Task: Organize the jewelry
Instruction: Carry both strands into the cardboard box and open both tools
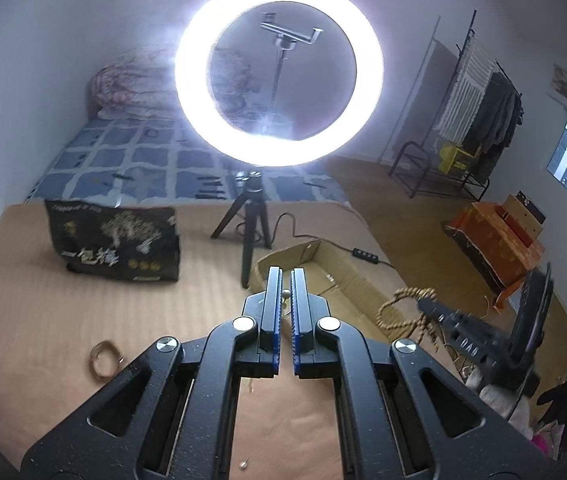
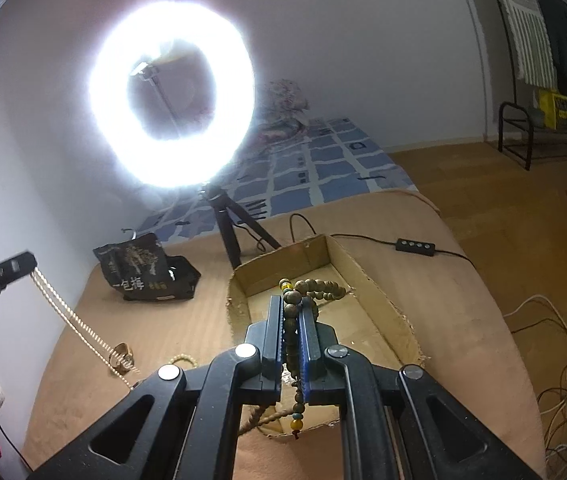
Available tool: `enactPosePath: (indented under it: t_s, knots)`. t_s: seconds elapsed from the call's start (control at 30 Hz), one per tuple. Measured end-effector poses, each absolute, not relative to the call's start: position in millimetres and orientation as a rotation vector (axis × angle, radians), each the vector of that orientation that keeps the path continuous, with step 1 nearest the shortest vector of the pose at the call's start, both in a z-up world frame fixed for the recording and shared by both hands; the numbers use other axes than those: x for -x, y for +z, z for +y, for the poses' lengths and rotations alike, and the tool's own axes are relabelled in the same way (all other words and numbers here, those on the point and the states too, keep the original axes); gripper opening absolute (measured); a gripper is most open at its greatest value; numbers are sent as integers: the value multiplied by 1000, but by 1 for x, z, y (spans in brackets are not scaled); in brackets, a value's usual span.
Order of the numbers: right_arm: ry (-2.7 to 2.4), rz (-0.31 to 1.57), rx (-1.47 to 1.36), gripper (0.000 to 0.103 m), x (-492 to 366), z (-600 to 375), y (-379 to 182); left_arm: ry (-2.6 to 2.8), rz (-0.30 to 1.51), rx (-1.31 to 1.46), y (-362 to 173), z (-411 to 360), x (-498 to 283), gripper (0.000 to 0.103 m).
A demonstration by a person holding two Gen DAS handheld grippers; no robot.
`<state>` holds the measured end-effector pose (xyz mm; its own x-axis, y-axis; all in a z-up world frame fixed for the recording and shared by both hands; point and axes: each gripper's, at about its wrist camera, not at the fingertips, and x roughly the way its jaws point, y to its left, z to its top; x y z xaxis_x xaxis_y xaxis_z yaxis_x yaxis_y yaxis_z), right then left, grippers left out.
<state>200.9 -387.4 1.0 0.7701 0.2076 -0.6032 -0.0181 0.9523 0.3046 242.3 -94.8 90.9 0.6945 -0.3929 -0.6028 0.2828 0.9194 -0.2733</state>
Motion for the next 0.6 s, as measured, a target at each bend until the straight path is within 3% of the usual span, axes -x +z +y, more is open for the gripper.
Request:
enactPosePath:
  t_s: [0.6]
  knots:
    - [64,817,-275,4,-225,-396,-43,-487,770,140,68,-192,-309,1]
